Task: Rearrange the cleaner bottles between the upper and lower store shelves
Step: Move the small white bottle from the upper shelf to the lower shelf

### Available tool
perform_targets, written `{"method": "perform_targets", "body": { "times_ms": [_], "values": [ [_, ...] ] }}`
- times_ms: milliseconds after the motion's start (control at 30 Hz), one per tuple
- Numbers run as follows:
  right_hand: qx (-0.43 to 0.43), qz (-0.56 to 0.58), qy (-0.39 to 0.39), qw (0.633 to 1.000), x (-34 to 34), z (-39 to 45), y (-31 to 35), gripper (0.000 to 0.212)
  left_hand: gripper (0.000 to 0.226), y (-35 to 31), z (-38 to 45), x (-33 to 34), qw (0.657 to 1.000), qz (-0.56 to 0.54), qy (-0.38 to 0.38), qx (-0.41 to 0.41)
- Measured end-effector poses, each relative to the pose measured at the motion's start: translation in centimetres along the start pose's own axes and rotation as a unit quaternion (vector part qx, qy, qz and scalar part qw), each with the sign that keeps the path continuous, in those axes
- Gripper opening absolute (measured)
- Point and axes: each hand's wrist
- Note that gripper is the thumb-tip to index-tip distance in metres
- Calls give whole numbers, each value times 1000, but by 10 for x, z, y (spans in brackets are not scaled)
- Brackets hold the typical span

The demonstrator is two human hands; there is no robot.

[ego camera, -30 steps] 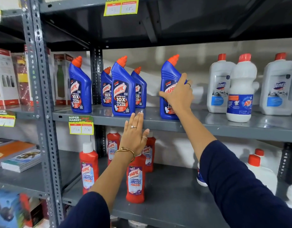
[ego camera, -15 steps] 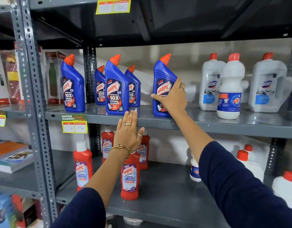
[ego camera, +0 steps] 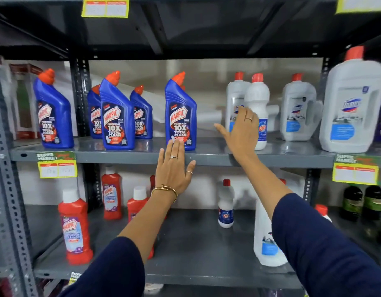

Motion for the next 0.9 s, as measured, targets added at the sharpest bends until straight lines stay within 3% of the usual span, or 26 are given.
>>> {"method": "perform_targets", "body": {
  "times_ms": [233, 533, 900],
  "values": [
    [76, -19, 33, 996, -15, 6, -42, 89, 64, -40, 10, 19, 998, -13, 8, 58],
    [142, 134, 142, 970, -2, 13, -62, 105, 66, -56, 18, 39, 998, 31, 13, 54],
    [133, 143, 111, 975, -19, 1, -67, 98, 64, -59, 14, 41, 999, 19, 11, 34]
  ]
}}
Point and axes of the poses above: each hand's wrist, its own z-axis towards the middle knuckle, its own x-axis out of the palm, y = z × x, and after that the axes turned 5 degrees about -z, right-handed
